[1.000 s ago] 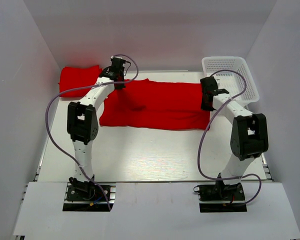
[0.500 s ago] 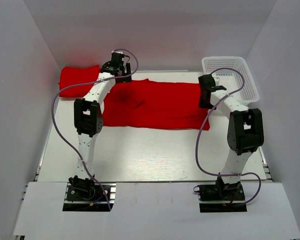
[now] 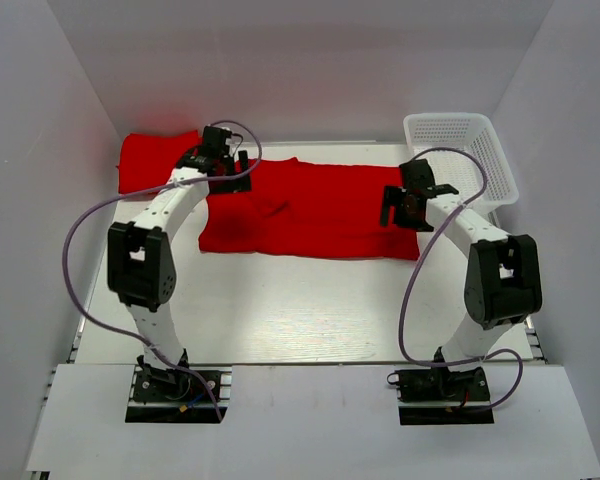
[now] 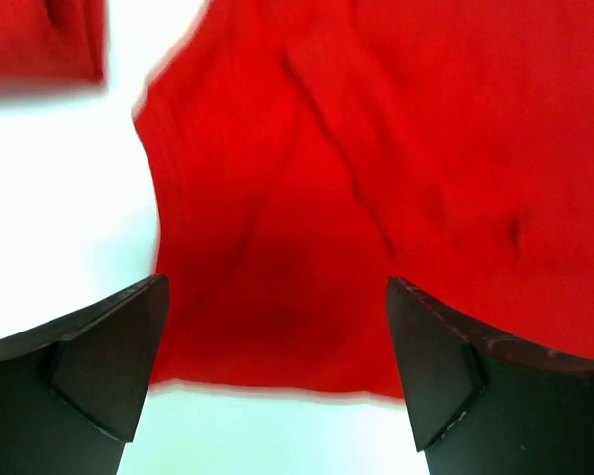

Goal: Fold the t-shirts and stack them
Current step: Fold the tshirt

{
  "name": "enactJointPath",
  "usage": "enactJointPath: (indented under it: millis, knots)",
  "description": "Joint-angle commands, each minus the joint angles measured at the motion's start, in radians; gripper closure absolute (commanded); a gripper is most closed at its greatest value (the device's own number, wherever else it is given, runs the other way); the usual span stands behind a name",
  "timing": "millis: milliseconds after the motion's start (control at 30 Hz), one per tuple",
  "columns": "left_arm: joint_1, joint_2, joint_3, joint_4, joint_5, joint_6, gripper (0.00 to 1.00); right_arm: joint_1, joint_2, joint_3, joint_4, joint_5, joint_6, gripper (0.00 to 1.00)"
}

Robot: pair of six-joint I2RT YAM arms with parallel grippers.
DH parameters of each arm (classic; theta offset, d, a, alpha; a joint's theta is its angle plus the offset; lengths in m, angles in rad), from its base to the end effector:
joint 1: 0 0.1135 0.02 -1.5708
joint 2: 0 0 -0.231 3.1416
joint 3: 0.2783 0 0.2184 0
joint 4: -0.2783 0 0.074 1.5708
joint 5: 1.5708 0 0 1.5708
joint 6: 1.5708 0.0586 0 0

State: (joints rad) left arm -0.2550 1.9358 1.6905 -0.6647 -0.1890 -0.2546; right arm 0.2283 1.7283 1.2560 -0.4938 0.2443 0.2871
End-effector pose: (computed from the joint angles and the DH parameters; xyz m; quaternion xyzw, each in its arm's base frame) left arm 0.3913 -0.0906 0.2326 -0.0304 0.9417 0.0050 0.3350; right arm 0.3392 0.0643 0.1919 0.0641 0.9460 -0.0372 0.3154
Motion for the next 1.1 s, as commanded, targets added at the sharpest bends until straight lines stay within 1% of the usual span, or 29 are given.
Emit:
enactJointPath:
  millis: [0, 33, 100, 167, 333, 433, 500, 567, 633, 667, 700, 733, 767, 800, 833, 867, 900, 933, 967, 1000, 1067]
  knots:
    - [-0.009, -0.133, -0.194, 0.078, 0.098, -0.067, 0.00, 0.013, -0.075, -0.073, 0.095, -0.174, -0.016, 0.10]
    - [-0.009, -0.164, -0.242, 0.106, 0.140, -0.077, 0.00, 0.011, -0.075, -0.108, 0.109, -0.204, -0.017, 0.10]
    - [0.002, -0.184, -0.366, 0.152, 0.163, -0.106, 0.00, 0.013, -0.061, -0.125, 0.135, -0.221, -0.019, 0.10]
    - [0.002, -0.184, -0.397, 0.152, 0.142, -0.117, 0.00, 0.008, -0.049, -0.144, 0.161, -0.224, -0.019, 0.10]
    - [0.002, -0.161, -0.512, 0.200, 0.192, -0.149, 0.00, 0.000, 0.000, -0.208, 0.257, -0.234, -0.017, 0.10]
    - [0.013, -0.126, -0.564, 0.212, 0.192, -0.170, 0.00, -0.001, 0.036, -0.231, 0.270, -0.232, -0.017, 0.10]
    - [0.013, -0.126, -0.589, 0.201, 0.180, -0.179, 0.00, -0.006, 0.048, -0.254, 0.281, -0.234, -0.005, 0.10]
    - [0.022, -0.144, -0.636, 0.168, 0.158, -0.189, 0.00, -0.015, 0.054, -0.291, 0.253, -0.212, 0.003, 0.10]
    - [0.022, -0.178, -0.719, 0.168, 0.149, -0.198, 0.00, -0.014, -0.011, -0.358, 0.255, -0.194, 0.033, 0.10]
    - [0.022, -0.222, -0.751, 0.168, 0.149, -0.215, 0.00, -0.015, -0.028, -0.404, 0.256, -0.200, 0.050, 0.10]
    - [0.022, -0.245, -0.815, 0.148, 0.163, -0.231, 0.00, -0.015, -0.062, -0.429, 0.256, -0.223, 0.070, 0.10]
    - [0.022, -0.270, -0.848, 0.148, 0.163, -0.245, 0.00, -0.015, -0.062, -0.475, 0.253, -0.223, 0.078, 0.10]
    - [0.022, -0.296, -0.880, 0.125, 0.174, -0.256, 0.00, -0.012, -0.122, -0.527, 0.253, -0.230, 0.092, 0.10]
    - [0.022, -0.349, -0.941, 0.100, 0.174, -0.287, 0.00, -0.015, -0.142, -0.556, 0.253, -0.273, 0.119, 0.10]
    - [0.022, -0.382, -0.971, 0.071, 0.174, -0.304, 0.00, -0.012, -0.191, -0.601, 0.253, -0.292, 0.122, 0.10]
    - [0.022, -0.417, -0.998, 0.021, 0.174, -0.313, 0.00, -0.009, -0.228, -0.637, 0.235, -0.292, 0.132, 0.10]
    - [0.022, -0.455, -1.058, 0.001, 0.174, -0.343, 0.00, -0.007, -0.268, -0.651, 0.215, -0.296, 0.141, 0.10]
    - [0.022, -0.497, -1.083, -0.019, 0.183, -0.357, 0.00, -0.009, -0.288, -0.687, 0.206, -0.304, 0.141, 0.10]
    - [0.010, -0.577, -1.098, -0.065, 0.183, -0.392, 0.00, -0.009, -0.326, -0.714, 0.186, -0.321, 0.145, 0.10]
    - [0.010, -0.618, -1.098, -0.084, 0.192, -0.414, 0.00, -0.006, -0.378, -0.746, 0.170, -0.327, 0.146, 0.10]
    - [0.000, -0.688, -1.098, -0.146, 0.203, -0.454, 0.00, -0.004, -0.433, -0.774, 0.155, -0.374, 0.153, 0.10]
